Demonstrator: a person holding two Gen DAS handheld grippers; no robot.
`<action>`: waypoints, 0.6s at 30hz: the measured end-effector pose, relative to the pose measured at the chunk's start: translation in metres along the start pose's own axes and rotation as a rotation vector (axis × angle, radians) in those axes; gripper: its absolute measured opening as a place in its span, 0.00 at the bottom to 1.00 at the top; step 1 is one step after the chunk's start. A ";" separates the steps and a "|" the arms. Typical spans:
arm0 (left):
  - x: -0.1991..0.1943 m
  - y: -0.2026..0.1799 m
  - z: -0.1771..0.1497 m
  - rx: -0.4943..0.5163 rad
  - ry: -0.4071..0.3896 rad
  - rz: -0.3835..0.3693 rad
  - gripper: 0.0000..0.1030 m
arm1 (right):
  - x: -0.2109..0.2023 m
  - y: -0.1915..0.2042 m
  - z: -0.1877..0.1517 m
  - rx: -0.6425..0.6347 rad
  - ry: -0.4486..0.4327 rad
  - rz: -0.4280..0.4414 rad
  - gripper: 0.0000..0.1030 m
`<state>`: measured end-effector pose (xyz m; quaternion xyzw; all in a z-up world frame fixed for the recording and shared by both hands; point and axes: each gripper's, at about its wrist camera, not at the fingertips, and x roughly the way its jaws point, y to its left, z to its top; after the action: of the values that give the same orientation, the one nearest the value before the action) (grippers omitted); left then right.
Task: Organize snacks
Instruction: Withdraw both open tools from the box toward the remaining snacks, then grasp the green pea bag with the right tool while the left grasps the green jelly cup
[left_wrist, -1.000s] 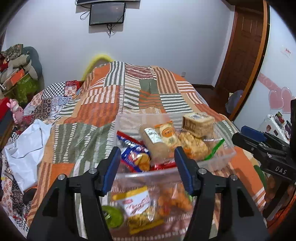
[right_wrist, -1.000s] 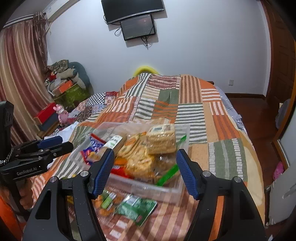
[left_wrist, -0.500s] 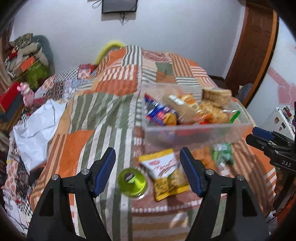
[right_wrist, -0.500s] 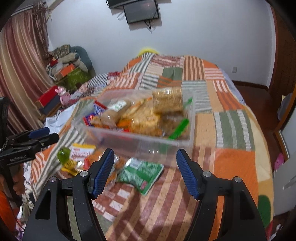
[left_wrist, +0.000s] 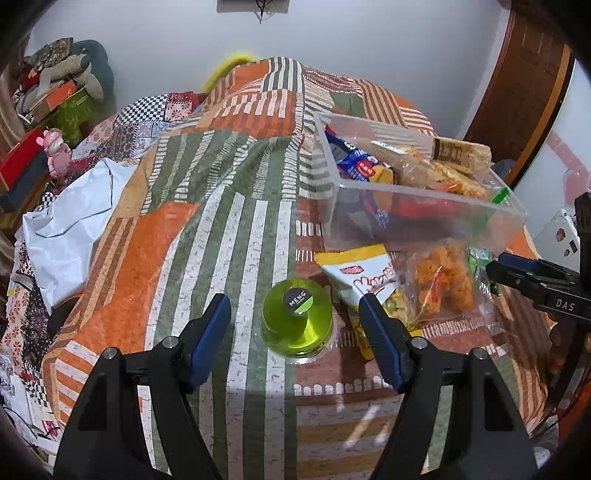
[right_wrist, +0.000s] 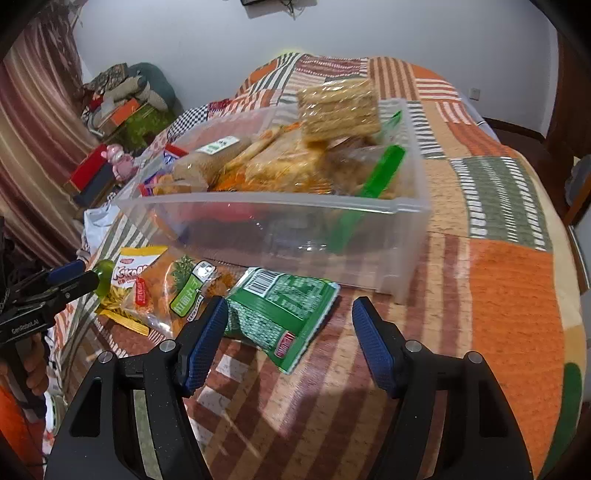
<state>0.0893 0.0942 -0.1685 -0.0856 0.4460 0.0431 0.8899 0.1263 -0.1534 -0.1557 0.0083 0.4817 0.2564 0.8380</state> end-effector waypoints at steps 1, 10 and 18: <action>0.001 0.000 0.000 0.000 0.002 0.001 0.69 | 0.002 0.002 0.000 -0.005 0.006 -0.003 0.64; 0.019 0.003 -0.002 -0.018 0.028 -0.013 0.53 | 0.012 0.006 0.004 -0.019 0.030 0.000 0.65; 0.022 0.002 -0.007 -0.012 0.015 -0.025 0.45 | 0.012 0.001 0.003 0.002 0.020 -0.005 0.58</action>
<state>0.0960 0.0952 -0.1905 -0.0966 0.4515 0.0340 0.8864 0.1327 -0.1464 -0.1636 0.0055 0.4902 0.2541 0.8338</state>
